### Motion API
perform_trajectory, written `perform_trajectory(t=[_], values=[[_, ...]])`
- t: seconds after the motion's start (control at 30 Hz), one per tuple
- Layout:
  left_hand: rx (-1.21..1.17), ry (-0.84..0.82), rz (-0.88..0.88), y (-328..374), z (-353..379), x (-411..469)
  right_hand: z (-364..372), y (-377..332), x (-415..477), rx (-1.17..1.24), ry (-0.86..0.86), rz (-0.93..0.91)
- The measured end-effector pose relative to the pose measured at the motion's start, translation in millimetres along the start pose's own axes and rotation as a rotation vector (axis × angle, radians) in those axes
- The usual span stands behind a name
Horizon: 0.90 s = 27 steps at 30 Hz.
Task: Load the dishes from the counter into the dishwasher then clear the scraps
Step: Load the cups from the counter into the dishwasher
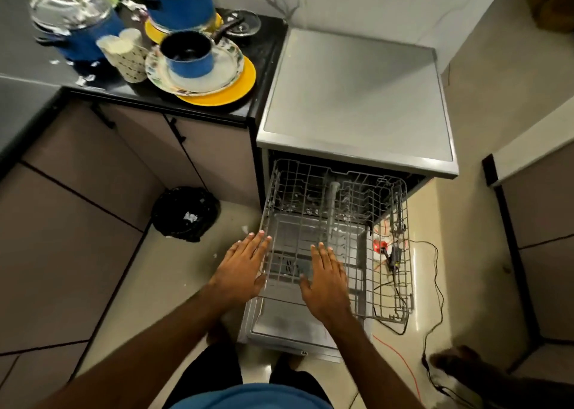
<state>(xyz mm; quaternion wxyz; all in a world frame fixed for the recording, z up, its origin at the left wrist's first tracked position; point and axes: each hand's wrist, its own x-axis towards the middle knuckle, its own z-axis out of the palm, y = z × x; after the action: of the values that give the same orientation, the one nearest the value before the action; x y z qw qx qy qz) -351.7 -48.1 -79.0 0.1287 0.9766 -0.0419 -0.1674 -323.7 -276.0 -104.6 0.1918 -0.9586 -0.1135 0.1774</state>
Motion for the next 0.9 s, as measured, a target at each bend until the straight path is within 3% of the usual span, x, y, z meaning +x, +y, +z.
perform_trajectory(t=[0.23, 0.67, 0.9], values=[[-0.116, 0.163, -0.080, -66, -43, -31, -20, -72, 17, 0.059, 0.063, -0.062], [-0.228, 0.205, -0.135, -278, -130, -78, 21, -272, 65, 0.313, 0.188, -0.036], [-0.280, 0.265, -0.130, -327, -166, -78, 25, -335, 78, 0.350, 0.186, -0.052]])
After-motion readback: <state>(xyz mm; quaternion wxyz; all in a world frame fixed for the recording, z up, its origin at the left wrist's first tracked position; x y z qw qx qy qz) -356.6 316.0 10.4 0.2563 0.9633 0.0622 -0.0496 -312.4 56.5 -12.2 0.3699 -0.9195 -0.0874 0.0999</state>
